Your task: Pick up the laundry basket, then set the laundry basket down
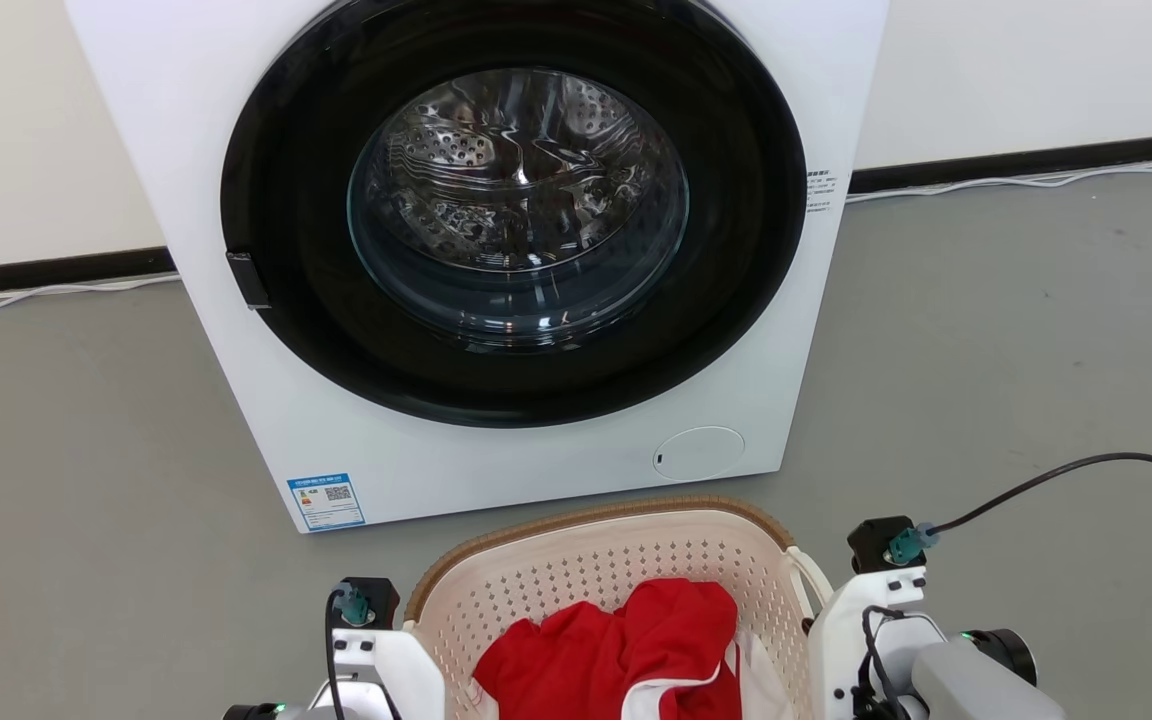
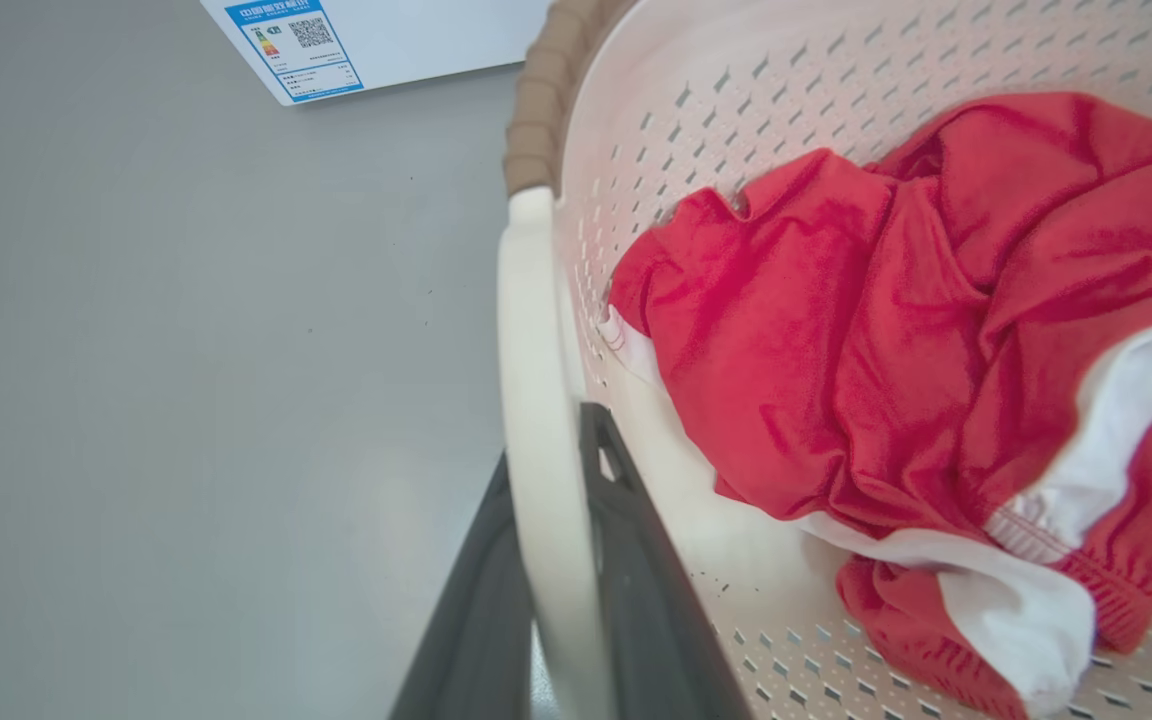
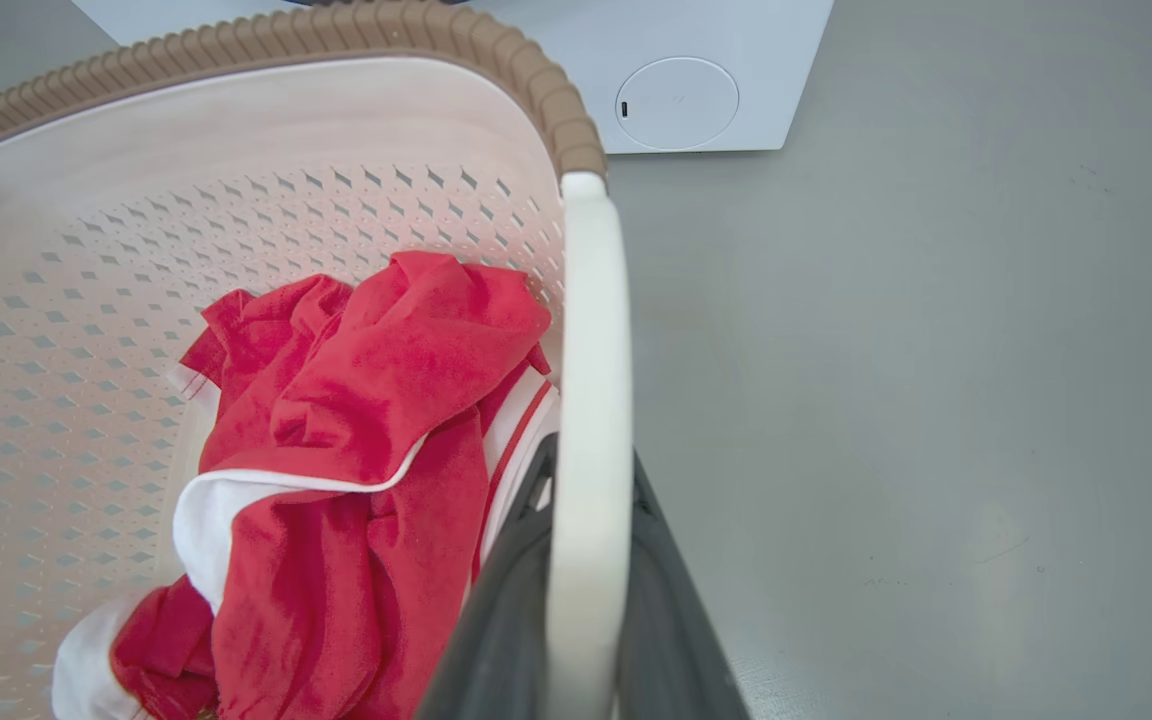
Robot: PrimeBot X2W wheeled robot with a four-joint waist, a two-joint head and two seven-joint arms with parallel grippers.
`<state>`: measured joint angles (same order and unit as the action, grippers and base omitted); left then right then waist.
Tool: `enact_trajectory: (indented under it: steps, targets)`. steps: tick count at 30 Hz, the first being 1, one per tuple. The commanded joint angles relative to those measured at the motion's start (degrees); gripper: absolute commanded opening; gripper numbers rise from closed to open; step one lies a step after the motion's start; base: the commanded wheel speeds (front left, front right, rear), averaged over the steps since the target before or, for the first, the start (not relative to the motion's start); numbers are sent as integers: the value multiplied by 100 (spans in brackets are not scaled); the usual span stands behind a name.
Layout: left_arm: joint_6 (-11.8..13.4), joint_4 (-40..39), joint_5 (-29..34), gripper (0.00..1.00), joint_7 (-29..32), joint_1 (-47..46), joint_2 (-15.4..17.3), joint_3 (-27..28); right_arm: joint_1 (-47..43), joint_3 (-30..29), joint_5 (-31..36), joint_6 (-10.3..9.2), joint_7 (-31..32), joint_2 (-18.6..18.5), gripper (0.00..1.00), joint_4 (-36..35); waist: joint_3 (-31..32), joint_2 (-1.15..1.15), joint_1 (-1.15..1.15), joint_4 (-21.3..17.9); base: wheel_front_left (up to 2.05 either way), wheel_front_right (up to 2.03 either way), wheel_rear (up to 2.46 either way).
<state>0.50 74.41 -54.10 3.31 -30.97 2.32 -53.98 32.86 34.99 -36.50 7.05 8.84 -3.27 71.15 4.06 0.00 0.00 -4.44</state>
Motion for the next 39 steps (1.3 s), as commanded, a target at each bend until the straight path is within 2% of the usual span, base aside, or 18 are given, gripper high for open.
enact_trajectory:
  steps: [1, 39]
  targets:
    - [-59, -53, -7, 0, -42, -140, 118, 43, 63, 118, -40, 44, -19, 39, 0, -152, -1, 0, 0, 0, 0, 0, 0]
    - [-59, -46, -130, 0, 38, -163, 132, -11, 203, 612, -594, 44, -125, 39, 0, 14, 20, 0, 0, 99, 0, 0, 0]
